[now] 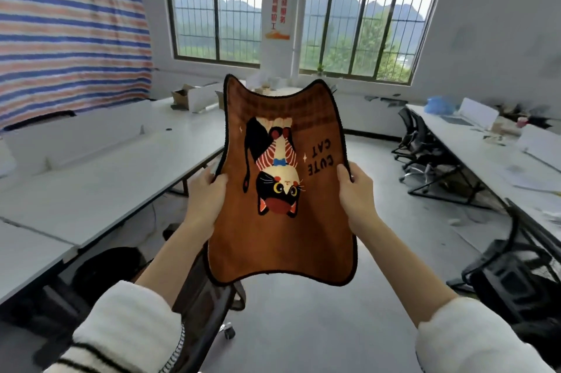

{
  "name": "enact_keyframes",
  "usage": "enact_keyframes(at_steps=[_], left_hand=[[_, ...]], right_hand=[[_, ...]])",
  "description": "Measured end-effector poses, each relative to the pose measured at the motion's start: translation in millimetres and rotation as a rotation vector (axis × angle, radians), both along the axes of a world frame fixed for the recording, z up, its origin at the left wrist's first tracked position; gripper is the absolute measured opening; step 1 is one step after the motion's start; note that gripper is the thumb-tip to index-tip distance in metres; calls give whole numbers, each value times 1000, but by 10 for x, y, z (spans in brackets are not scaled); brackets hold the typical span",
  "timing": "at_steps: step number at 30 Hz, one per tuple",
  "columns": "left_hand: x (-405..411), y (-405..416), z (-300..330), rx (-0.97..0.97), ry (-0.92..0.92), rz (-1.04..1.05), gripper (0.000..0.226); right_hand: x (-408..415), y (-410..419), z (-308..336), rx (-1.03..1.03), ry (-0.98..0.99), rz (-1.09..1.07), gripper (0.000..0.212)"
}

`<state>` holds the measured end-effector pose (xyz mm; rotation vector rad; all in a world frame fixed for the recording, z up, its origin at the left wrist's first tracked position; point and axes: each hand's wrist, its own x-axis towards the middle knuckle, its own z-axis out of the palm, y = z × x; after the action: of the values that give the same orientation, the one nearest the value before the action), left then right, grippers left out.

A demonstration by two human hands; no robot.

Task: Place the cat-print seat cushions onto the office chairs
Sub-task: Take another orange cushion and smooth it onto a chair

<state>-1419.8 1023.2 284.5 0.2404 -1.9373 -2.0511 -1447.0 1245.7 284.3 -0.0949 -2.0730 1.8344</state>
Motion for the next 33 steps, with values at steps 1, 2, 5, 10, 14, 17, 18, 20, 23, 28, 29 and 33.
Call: enact_keyframes(at_steps=[1,2,5,10,14,17,18,20,23,28,29,33], left_hand=[[-302,101,1,-6,-3,5,26],[-624,185,2,-12,-9,8,26],[-1388,329,22,-60,-45,19,20],[-2561,398,-24,-97,-96,82,22],[-3483,372,-252,-69,-127,142,20],[-4204,303,-419,-73,-151,162,20],[-4524,267,-472,-74,-154,166,22],[-5090,170,-531,-82,-157,181,21],[-5946,-40,-533,-126,-146,201,28],[-7238,-213,-439,-208,-132,191,28],[-7472,-223,-437,-222,-123,181,29],[-8385,-281,-558,-285,-123,157,34]], right_hand=[[-304,90,-25,-12,-18,14,24],[-636,191,-43,-15,-37,24,24],[-1485,391,-51,-31,-73,31,24],[-2809,462,-111,-59,-138,75,24],[-3776,418,-284,-87,-162,152,25],[-4516,354,-435,-91,-184,186,25],[-4860,313,-502,-86,-192,193,24],[-5473,221,-570,-72,-212,198,24],[-6401,45,-575,-98,-235,214,28],[-7660,-125,-530,-130,-266,232,24],[-7876,-142,-520,-149,-272,234,24],[-8720,-204,-650,-238,-313,193,27]])
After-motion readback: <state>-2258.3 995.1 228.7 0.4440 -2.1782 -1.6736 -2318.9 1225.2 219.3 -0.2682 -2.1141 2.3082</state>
